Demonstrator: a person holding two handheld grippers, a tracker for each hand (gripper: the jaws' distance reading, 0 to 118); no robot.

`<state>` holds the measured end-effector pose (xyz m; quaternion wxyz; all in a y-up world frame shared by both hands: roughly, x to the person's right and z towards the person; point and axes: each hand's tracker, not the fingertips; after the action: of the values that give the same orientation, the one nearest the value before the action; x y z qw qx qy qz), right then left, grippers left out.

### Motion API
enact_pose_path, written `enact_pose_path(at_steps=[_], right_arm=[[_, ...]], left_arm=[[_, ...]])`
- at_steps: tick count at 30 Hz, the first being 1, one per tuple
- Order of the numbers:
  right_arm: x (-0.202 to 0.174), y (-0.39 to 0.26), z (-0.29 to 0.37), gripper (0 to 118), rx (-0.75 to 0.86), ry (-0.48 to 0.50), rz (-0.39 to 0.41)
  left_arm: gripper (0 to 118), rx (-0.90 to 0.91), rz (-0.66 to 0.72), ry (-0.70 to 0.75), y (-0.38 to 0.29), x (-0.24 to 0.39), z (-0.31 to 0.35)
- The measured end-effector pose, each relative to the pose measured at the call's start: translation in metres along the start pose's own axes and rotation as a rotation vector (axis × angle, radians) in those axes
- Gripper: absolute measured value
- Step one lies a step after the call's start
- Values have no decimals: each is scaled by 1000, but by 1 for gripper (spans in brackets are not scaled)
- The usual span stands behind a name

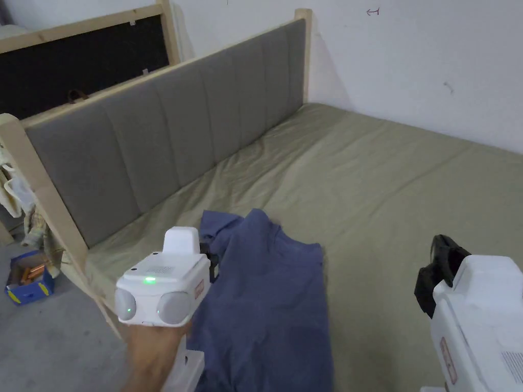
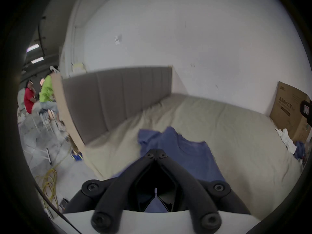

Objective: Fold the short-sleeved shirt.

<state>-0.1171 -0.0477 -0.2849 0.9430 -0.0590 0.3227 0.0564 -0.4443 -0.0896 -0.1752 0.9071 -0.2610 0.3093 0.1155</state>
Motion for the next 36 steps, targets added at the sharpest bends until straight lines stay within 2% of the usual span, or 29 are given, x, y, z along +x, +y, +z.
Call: enact_pose_path(at_steps=[1, 3, 4, 5, 6, 7, 8, 11, 14, 16, 18, 19, 20, 21, 24, 33, 36], right_arm=[[4, -2, -2, 0, -6, -9, -1], [12, -6, -5, 0, -19, -26, 3], [16, -8, -6, 0, -26, -37, 7], [20, -11, -8, 0, -34, -47, 11], [23, -13, -10, 0, -40, -54, 11], [27, -16, -11, 0, -50, -58, 11], [31, -19, -12, 0, -59, -62, 9], [40, -27, -15, 0, -81, -82, 7], [47, -36, -17, 0, -108, -97, 8], [51, -40, -17, 0, -121, -103, 0], [55, -43, -16, 0, -130, -110, -5], [57, -44, -16, 0, -133, -115, -6], [58, -45, -16, 0, -136, -117, -7], [59, -45, -16, 0, -137, -119, -9], [63, -44, -13, 0, -136, -123, -18], [75, -32, 12, 0, -83, -139, -39], [81, -27, 25, 0, -62, -149, -52]], left_arm=[[0, -80, 3, -5, 1, 5, -17], [21, -159, 32, 8, 1, 14, -44], [41, -231, 37, 8, 0, 18, -60], [77, -291, 48, 10, -3, 21, -76], [99, -353, 49, 27, -7, 23, -89], [112, -400, 54, 45, -14, 26, -101], [116, -418, 63, 49, -20, 28, -111], [116, -446, 47, 54, -39, 29, -139], [115, -548, 3, 78, -57, 33, -159], [106, -558, 13, 54, -66, 32, -167], [78, -588, 62, -9, -72, 32, -167], [72, -556, 54, 34, -70, 34, -161], [65, -553, 45, 16, -68, 35, -160], [49, -547, 29, -25, -67, 37, -159], [2, -503, -113, 20, -70, 40, -153], [0, -299, 9, -141, -39, 31, -76], [0, -214, -5, -193, -14, 48, -33]])
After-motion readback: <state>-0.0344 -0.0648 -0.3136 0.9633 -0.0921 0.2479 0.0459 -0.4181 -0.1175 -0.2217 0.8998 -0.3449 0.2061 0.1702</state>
